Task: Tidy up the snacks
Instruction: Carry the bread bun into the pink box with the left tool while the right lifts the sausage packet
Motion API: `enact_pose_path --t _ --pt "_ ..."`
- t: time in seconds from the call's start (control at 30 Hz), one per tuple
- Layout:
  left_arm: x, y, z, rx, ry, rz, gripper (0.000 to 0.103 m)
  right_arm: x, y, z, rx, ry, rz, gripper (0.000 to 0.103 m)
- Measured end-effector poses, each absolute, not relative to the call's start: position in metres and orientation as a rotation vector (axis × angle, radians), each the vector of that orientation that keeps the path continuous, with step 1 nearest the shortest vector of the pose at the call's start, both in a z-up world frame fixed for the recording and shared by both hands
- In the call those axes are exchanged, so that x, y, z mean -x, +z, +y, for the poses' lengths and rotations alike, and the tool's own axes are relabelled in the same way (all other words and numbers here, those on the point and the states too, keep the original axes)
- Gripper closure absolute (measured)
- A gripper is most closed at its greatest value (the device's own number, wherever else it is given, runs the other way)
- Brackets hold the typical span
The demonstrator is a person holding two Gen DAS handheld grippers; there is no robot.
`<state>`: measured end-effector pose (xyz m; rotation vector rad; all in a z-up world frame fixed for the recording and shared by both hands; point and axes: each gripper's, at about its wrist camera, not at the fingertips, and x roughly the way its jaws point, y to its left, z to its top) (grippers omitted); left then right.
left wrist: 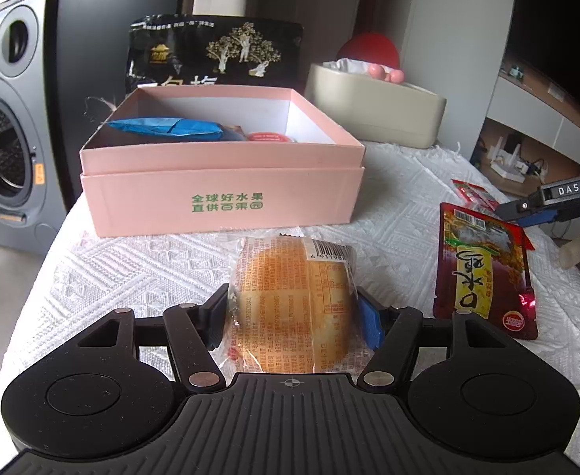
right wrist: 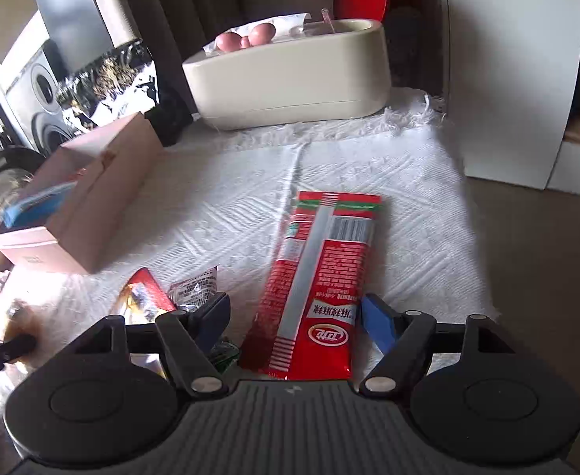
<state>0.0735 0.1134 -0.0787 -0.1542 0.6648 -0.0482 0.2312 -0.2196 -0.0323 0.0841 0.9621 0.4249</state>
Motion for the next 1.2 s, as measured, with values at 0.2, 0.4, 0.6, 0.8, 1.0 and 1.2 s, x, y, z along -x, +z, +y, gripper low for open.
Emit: enact_pose_path --t 0.2,0.4,0.6,0.8,1.0,1.2 --pt "-0.073 -0.079 0.113 0.149 -0.047 0.664 0.034 -0.251 -0.046 -0.197 -0.016 0.28 0.946 0.03" --pt "-0.073 -0.079 0.113 0.146 -0.049 0.662 0.034 -0.247 -0.04 -0.177 0.102 0.247 0.915 0.051" --pt "-0.07 -0.079 0.113 0.144 -0.053 0.658 0.034 -0.205 0.014 -0.206 0.051 0.24 0.824 0.052" --pt "-0.062 -0.075 0.115 0.173 -0.059 0.673 0.039 -0.141 0.064 -0.191 0.053 0.41 0.796 0.052" --pt "-0.035 -0.032 0.128 0.228 -0.098 0.621 0.041 -0.097 0.078 -0.153 0.084 0.58 0.782 0.052" --pt "-0.082 0.045 0.165 0.171 -0.026 0.448 0.041 -0.091 0.091 -0.121 0.082 0.666 0.736 0.052"
